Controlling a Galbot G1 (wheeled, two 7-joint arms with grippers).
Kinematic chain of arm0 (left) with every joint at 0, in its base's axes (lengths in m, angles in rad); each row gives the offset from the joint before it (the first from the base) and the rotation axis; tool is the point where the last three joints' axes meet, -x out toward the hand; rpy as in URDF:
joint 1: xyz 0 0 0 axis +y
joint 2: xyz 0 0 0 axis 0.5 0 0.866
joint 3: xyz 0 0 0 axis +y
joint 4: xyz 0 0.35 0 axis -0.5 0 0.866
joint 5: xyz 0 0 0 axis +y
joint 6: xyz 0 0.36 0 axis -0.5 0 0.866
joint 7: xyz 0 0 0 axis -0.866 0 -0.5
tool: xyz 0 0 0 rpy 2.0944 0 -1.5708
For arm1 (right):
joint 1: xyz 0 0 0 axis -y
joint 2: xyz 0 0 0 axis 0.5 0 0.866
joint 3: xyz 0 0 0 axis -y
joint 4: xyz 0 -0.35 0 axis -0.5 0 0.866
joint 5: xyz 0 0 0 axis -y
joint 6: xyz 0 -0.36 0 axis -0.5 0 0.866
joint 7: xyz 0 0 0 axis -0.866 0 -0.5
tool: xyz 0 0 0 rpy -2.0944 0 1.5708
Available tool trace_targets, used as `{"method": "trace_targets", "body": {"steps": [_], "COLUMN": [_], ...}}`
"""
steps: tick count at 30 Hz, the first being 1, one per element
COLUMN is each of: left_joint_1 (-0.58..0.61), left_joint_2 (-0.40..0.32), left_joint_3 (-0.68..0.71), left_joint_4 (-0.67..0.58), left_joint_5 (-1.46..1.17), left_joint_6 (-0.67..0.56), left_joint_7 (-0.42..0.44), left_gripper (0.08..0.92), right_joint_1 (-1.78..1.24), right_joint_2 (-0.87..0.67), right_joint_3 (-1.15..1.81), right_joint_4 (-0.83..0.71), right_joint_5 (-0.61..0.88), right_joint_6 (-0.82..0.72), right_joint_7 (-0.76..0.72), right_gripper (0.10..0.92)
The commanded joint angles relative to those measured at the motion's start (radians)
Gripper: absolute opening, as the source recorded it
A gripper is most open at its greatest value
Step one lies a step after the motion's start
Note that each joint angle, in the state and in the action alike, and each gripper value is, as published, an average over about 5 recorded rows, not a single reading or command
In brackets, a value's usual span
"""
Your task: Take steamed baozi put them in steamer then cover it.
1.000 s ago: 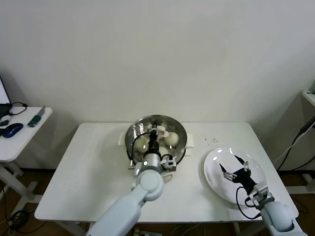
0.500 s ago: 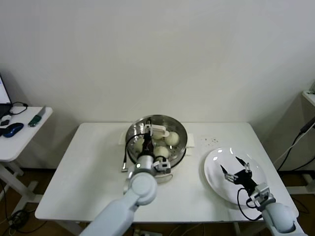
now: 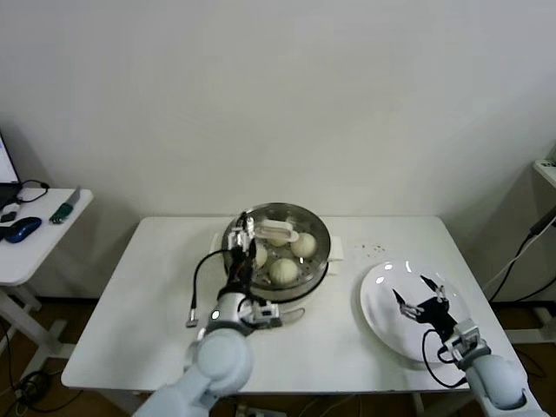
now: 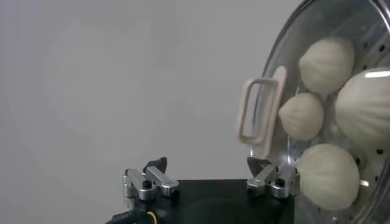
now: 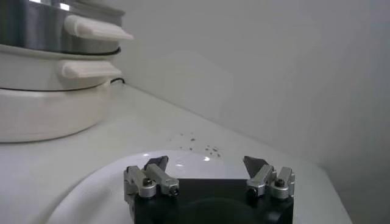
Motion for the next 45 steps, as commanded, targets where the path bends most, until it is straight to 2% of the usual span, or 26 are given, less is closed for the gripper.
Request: {"method": "trace_targets", "body": {"steps": [1, 4, 7, 13, 19, 28, 45], "left_joint_1": [0.287, 0.39, 0.483, 0.575, 0.584, 0.585, 0.6], "left_joint_2": [0.089, 0.075, 0.033, -0.055, -0.134, -0.172, -0.166], "left_joint_3": [-0.288, -0.448, -0.58, -0.734, -0.795, -0.802, -0.794], "left_joint_4": [-0.222, -0.225, -0.218, -0.122, 0.024, 0.158, 0.138], "left_joint_5": [-0.308, -0.53, -0.724, -1.054, -1.205, -1.302, -1.278], "left_joint_6": [-0.118, -0.255, -0.402, -0.718, -0.863, -0.921, -0.921], "left_joint_7": [-0.278, -0.37, -0.406, -0.418, -0.387, -0.313, -0.282], "left_gripper": [0.823, 0.823, 0.823, 0.823, 0.823, 0.823, 0.823], "right_joint_1": [-0.029, -0.042, -0.045, -0.049, -0.059, -0.09, -0.094], "right_joint_2": [0.025, 0.035, 0.05, 0.068, 0.083, 0.119, 0.145], "right_joint_3": [0.034, 0.039, 0.04, 0.037, 0.042, 0.068, 0.075], "right_joint_4": [0.037, 0.052, 0.062, 0.079, 0.088, 0.095, 0.093], "right_joint_5": [0.029, 0.032, 0.031, 0.032, 0.031, 0.03, 0.024], "right_joint_6": [0.007, 0.019, 0.028, 0.04, 0.052, 0.086, 0.088], "right_joint_7": [0.019, 0.017, 0.017, 0.019, 0.019, 0.026, 0.025], "right_gripper": [0.823, 0.823, 0.823, 0.823, 0.823, 0.823, 0.823]}}
